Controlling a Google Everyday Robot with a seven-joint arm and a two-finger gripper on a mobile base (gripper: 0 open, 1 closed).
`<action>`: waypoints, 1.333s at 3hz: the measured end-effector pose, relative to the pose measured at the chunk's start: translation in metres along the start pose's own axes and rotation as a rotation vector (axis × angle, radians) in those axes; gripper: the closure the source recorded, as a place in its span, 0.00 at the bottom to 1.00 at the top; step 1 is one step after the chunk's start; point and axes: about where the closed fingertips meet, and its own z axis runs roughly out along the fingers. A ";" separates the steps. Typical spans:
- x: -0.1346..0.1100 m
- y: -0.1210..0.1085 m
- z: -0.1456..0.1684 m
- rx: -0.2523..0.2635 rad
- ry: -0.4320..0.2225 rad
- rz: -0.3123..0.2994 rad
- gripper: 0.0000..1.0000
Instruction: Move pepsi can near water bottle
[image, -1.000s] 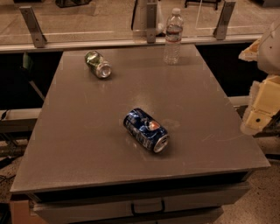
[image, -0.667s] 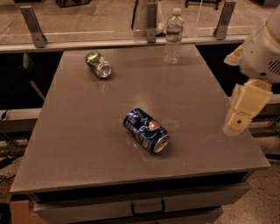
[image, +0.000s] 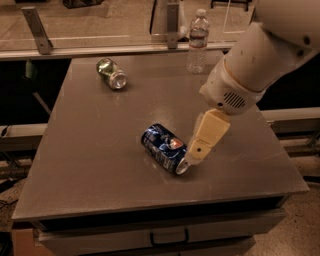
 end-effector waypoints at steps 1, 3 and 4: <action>-0.027 0.014 0.044 -0.063 -0.040 0.023 0.00; -0.043 0.026 0.098 -0.084 -0.068 0.063 0.17; -0.050 0.019 0.097 -0.047 -0.084 0.054 0.39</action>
Offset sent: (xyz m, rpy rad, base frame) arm 0.0074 0.0926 -0.0945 0.1150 0.1270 -0.0440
